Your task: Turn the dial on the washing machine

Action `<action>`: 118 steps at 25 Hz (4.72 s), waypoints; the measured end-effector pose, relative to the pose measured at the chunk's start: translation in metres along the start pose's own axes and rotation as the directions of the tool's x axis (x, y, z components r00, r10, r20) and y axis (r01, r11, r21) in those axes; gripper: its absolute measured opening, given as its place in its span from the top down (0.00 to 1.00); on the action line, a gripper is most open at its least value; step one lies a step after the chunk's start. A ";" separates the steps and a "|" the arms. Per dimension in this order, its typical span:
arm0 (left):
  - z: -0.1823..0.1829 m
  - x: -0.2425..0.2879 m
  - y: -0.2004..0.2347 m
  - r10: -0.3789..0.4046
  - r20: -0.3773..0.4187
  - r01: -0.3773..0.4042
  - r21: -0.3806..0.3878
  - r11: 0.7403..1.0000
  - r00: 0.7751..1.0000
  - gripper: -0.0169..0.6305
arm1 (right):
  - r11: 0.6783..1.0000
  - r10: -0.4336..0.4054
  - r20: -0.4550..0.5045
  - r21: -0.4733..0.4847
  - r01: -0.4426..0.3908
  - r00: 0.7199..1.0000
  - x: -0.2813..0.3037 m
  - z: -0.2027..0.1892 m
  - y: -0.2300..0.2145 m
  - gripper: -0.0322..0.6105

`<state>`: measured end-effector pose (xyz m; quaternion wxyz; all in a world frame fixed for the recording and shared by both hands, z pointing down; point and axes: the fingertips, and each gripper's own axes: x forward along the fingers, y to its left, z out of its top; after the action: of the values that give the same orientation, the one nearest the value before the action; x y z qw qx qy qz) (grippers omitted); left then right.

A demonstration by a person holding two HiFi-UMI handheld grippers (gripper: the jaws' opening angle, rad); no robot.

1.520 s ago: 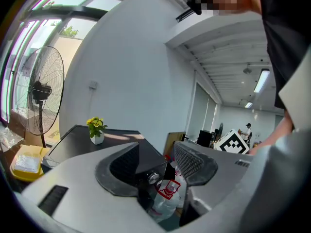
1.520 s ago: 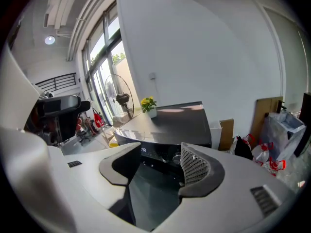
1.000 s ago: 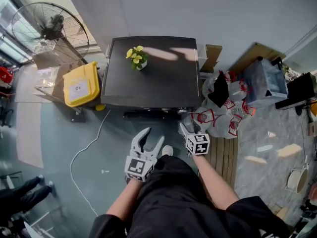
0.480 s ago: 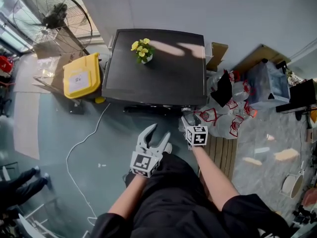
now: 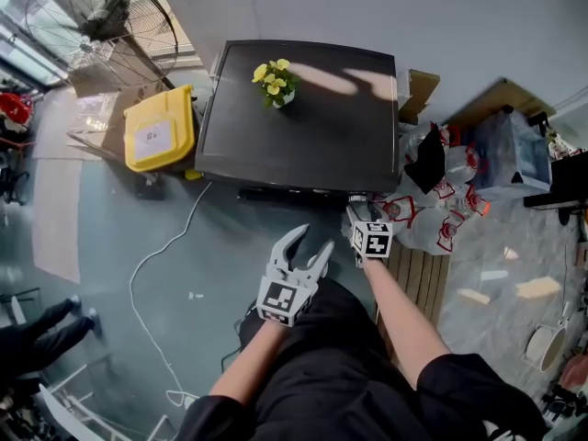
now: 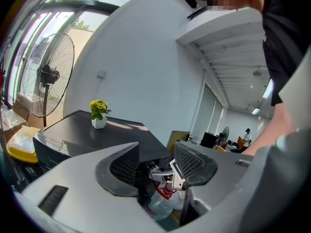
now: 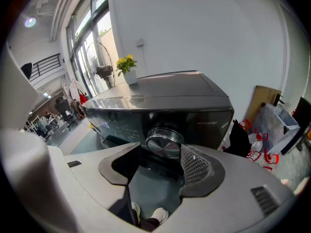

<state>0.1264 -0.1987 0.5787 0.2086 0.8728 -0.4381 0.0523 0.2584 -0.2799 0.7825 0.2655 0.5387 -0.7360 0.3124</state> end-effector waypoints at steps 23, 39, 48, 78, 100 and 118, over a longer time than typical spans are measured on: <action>-0.010 0.005 -0.002 -0.021 -0.037 0.021 0.007 1.000 0.999 0.66 | 1.000 -0.011 0.014 0.027 0.011 1.000 0.010 0.004 -0.006 0.60; -0.003 -0.006 -0.002 0.012 -0.005 -0.012 0.001 1.000 1.000 0.66 | 0.978 0.063 0.074 0.194 -0.077 0.995 0.006 0.010 -0.008 0.60; 0.002 -0.005 0.000 0.022 0.007 -0.022 0.013 1.000 1.000 0.66 | 0.951 0.103 0.106 0.281 -0.129 0.989 0.005 0.010 -0.010 0.60; -0.006 0.001 0.004 0.037 -0.011 -0.037 -0.008 0.999 0.999 0.66 | 0.995 -0.077 0.047 -0.058 0.080 0.996 0.011 0.005 -0.001 0.57; -0.006 0.007 0.005 0.040 -0.009 -0.040 -0.013 0.999 0.999 0.66 | 0.999 -0.034 0.095 0.030 0.031 0.995 0.010 0.006 -0.007 0.57; -0.010 0.012 0.003 0.020 -0.021 -0.020 -0.031 0.999 1.000 0.66 | 0.974 0.073 0.125 0.203 -0.098 0.989 0.010 0.002 -0.011 0.57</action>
<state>0.1320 -0.2056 0.5918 0.2263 0.8644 -0.4455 0.0565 0.2658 -0.2900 0.7908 0.1501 0.5488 -0.7359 0.3671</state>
